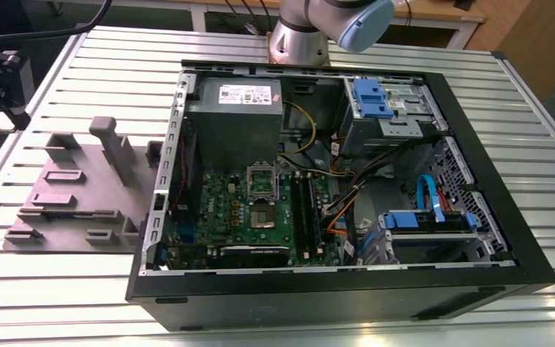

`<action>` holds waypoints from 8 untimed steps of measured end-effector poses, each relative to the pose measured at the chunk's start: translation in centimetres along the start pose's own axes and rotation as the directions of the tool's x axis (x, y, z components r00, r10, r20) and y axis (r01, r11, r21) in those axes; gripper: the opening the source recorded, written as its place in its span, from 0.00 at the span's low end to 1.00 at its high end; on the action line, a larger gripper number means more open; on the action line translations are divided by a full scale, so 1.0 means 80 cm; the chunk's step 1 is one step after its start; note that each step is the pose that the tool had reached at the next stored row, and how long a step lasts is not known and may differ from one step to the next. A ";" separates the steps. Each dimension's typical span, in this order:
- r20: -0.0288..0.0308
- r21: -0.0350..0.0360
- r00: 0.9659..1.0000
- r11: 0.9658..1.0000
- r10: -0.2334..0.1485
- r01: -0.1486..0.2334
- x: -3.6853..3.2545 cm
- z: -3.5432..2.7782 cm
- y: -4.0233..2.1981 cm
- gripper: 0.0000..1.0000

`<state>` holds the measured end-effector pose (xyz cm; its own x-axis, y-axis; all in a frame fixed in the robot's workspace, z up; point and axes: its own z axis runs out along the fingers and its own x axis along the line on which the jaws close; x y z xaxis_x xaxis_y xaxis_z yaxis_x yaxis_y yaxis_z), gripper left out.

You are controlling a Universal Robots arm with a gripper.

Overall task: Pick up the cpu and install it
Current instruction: 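Pick up the cpu and move it towards the insertion slot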

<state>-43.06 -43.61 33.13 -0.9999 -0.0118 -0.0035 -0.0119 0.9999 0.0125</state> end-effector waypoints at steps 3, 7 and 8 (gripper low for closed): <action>0.000 0.000 1.000 1.000 0.000 0.000 -0.0002 -0.0027 0.0000 0.47; 0.000 0.000 1.000 1.000 0.000 0.000 -0.0002 -0.0028 0.0000 0.47; 0.000 0.000 1.000 1.000 0.000 0.000 -0.0002 -0.0029 0.0000 0.47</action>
<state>-43.04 -43.60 33.36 -0.9999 -0.0118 -0.0034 -0.0118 0.9999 0.0124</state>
